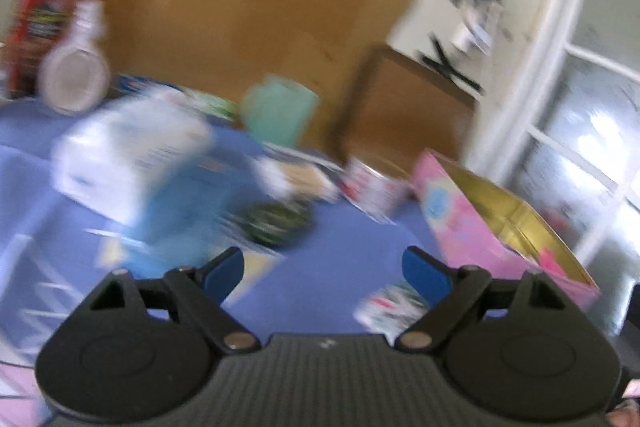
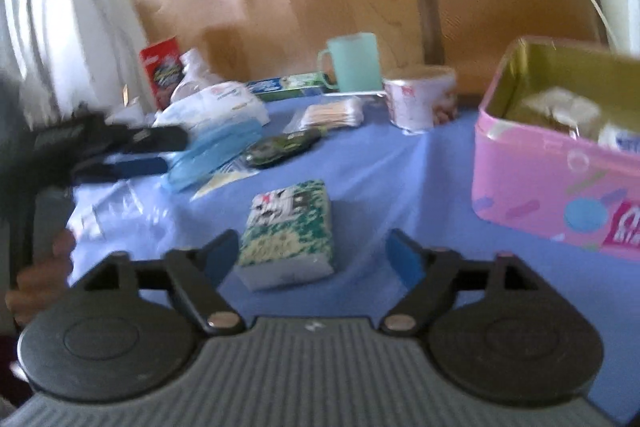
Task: Organize soft objects
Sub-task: 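Grasp the green tissue pack with the right gripper and drop it into the tin, then withdraw the right gripper from the tin box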
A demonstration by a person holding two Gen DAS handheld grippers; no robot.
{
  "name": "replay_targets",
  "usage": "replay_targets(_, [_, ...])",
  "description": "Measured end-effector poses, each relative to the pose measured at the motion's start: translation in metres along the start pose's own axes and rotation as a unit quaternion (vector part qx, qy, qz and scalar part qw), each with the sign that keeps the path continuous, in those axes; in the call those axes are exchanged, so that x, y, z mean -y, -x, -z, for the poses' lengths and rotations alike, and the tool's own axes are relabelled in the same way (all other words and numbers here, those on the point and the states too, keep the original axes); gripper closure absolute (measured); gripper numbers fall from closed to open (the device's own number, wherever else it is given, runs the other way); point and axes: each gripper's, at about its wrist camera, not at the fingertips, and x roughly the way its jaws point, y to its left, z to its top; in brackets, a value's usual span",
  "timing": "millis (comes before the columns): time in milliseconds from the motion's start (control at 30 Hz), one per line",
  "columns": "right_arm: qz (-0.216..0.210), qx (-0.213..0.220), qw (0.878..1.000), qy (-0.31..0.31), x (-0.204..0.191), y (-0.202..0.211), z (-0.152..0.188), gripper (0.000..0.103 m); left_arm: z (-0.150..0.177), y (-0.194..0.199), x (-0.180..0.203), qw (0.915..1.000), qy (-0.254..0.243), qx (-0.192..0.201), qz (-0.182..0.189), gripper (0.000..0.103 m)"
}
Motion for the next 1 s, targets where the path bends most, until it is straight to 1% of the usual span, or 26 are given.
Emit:
replay_targets(33, [-0.002,-0.002,1.0,0.016,-0.004,-0.002,0.002,0.016,0.001,-0.007,0.007,0.9998,-0.003,-0.018,0.008,0.014])
replay_targets(100, [-0.005,-0.005,0.999,0.044,-0.009,-0.009,0.005,0.016,0.005,-0.023,0.019,0.998,-0.003,-0.06,0.022,0.022])
replay_targets(133, [-0.005,-0.005,0.998,0.059,-0.013,-0.01,0.007,0.016,0.007,-0.029,0.023,0.9967,-0.003,-0.076,0.028,0.028])
replay_targets(167, [-0.003,-0.005,0.997,0.072,-0.015,-0.013,0.008,0.017,0.009,-0.033,0.027,0.9954,-0.005,-0.091,0.032,0.037])
replay_targets(200, [-0.001,-0.008,0.996,0.085,-0.018,-0.017,0.008,0.018,0.011,-0.038,0.031,0.9939,-0.01,-0.105,0.033,0.042])
replay_targets(233, [0.002,-0.011,0.996,0.094,-0.018,-0.023,0.007,0.022,0.013,-0.042,0.035,0.9923,-0.015,-0.118,0.034,0.048])
replay_targets(267, [0.006,-0.014,0.995,0.101,-0.02,-0.027,0.008,0.037,0.015,-0.046,0.038,0.9908,-0.018,-0.13,0.036,0.051])
replay_targets(300, [0.012,-0.019,0.994,0.105,-0.02,-0.032,0.008,0.046,0.016,-0.048,0.041,0.9907,-0.021,-0.13,0.034,0.051])
replay_targets(367, [0.016,-0.009,0.995,0.1,-0.018,-0.034,0.006,0.047,0.011,-0.049,0.046,0.991,-0.028,-0.128,0.03,0.052])
replay_targets(433, [0.037,0.026,0.993,0.113,-0.02,-0.025,0.006,0.048,0.0,-0.048,0.059,0.9916,-0.039,-0.115,0.045,0.052])
replay_targets(500, [0.069,0.072,0.987,0.125,-0.018,-0.011,0.002,0.048,-0.014,-0.047,0.078,0.991,-0.062,-0.098,0.066,0.052])
replay_targets(567, [0.1,0.11,0.982,0.116,-0.007,0.004,-0.004,0.048,-0.028,-0.053,0.104,0.9882,-0.092,-0.087,0.086,0.052])
replay_targets(633, [0.124,0.133,0.979,0.094,0.009,0.017,-0.012,0.048,-0.036,-0.063,0.134,0.9836,-0.125,-0.08,0.102,0.052])
replay_targets(667, [0.137,0.141,0.977,0.082,0.018,0.022,-0.016,0.048,-0.039,-0.071,0.149,0.9806,-0.141,-0.079,0.11,0.05])
replay_targets(733, [0.161,0.149,0.974,0.061,0.038,0.029,-0.024,0.048,-0.042,-0.086,0.173,0.9755,-0.166,-0.078,0.122,0.05])
replay_targets(800, [0.182,0.151,0.971,0.034,0.058,0.03,-0.031,0.048,-0.045,-0.107,0.191,0.972,-0.173,-0.086,0.133,0.049])
replay_targets(833, [0.188,0.15,0.97,0.02,0.068,0.028,-0.033,0.048,-0.045,-0.117,0.198,0.9712,-0.177,-0.09,0.133,0.046])
replay_targets(867, [0.196,0.147,0.969,0.008,0.076,0.023,-0.035,0.046,-0.044,-0.127,0.203,0.9711,-0.182,-0.093,0.123,0.039])
replay_targets(900, [0.209,0.14,0.968,-0.001,0.085,0.018,-0.037,0.044,-0.041,-0.132,0.207,0.972,-0.188,-0.092,0.107,0.037])
replay_targets(933, [0.22,0.131,0.967,-0.003,0.09,0.014,-0.039,0.041,-0.037,-0.136,0.206,0.973,-0.192,-0.091,0.09,0.036])
replay_targets(967, [0.229,0.124,0.966,-0.004,0.096,0.01,-0.039,0.033,-0.034,-0.136,0.204,0.974,-0.191,-0.092,0.079,0.036])
replay_targets(1000, [0.232,0.128,0.964,-0.009,0.099,0.013,-0.038,0.03,-0.033,-0.134,0.201,0.975,-0.185,-0.092,0.082,0.036])
